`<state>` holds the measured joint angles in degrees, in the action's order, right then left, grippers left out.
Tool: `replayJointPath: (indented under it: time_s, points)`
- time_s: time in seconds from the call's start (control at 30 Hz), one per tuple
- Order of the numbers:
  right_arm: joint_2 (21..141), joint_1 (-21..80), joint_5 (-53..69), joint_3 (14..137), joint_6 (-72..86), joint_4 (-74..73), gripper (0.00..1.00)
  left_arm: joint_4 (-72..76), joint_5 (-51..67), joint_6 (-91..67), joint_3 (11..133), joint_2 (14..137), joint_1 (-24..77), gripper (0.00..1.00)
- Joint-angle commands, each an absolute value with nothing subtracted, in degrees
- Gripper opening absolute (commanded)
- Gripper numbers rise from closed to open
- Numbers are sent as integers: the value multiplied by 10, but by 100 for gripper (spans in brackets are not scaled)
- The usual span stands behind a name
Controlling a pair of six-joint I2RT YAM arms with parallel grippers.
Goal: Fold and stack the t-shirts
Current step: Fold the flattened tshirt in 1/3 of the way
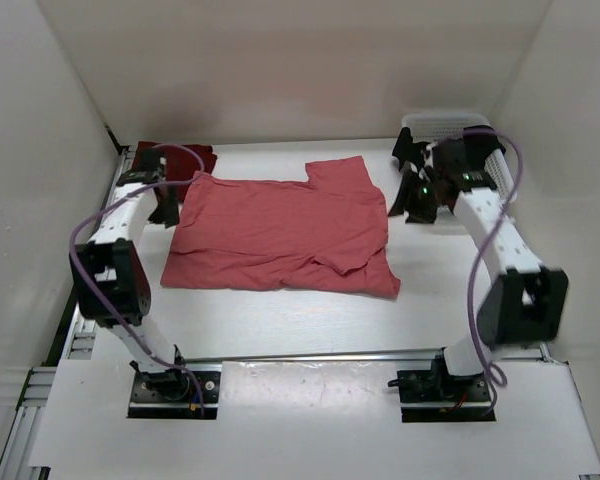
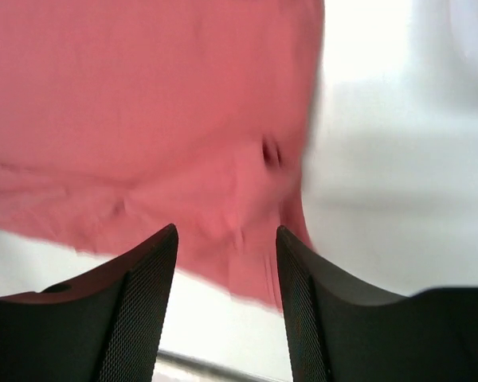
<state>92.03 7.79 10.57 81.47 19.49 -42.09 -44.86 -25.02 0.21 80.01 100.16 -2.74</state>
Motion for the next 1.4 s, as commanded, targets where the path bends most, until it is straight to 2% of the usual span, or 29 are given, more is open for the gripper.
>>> replayJointPath:
  time_s: [0.0, 0.13, 0.27, 0.47, 0.63, 0.7, 0.73, 0.83, 0.87, 0.9, 0.97, 1.0, 1.07, 1.1, 1.27, 1.37]
  points:
    - [845, 78, 118, 696, 206, -457, 56, -535, -149, 0, 758, 930, -49, 94]
    - [784, 71, 175, 568, 241, -408, 55, -535, -91, 0, 638, 894, -49, 89]
    - [723, 43, 208, 448, 283, -344, 57, -519, -55, 0, 616, 906, -49, 89]
    - [698, 43, 203, 361, 314, -257, 60, -478, -80, 0, 621, 970, -62, 89]
    - [739, 37, 216, 336, 325, -175, 60, -464, -80, 0, 633, 1009, -68, 89]
    - [758, 32, 198, 344, 325, -169, 60, -459, -80, 0, 633, 1014, -73, 83]
    - [778, 25, 198, 349, 319, -161, 60, -459, -80, 0, 628, 1014, -73, 75]
    - [821, 19, 192, 365, 306, -156, 60, -459, -66, 0, 628, 1020, -73, 63]
    - [831, 18, 192, 365, 306, -156, 59, -459, -66, 0, 628, 1020, -73, 57]
    - [841, 18, 205, 370, 306, -156, 50, -459, -66, 0, 628, 1020, -73, 43]
    - [853, 13, 211, 370, 311, -156, 34, -459, -72, 0, 628, 1020, -73, 27]
    - [853, 13, 211, 370, 311, -156, 14, -459, -72, 0, 628, 1020, -73, 13]
    - [837, -3, 217, 370, 311, -181, 1, -459, -89, 0, 628, 1012, -78, 10]
    - [821, -10, 217, 370, 298, -198, 0, -459, -106, 0, 619, 1006, -78, 10]
    - [756, -28, 209, 396, 279, -336, 0, -478, -154, 0, 563, 913, -90, 10]
    - [694, -33, 180, 369, 297, -405, 0, -524, -160, 0, 551, 862, -84, 10]
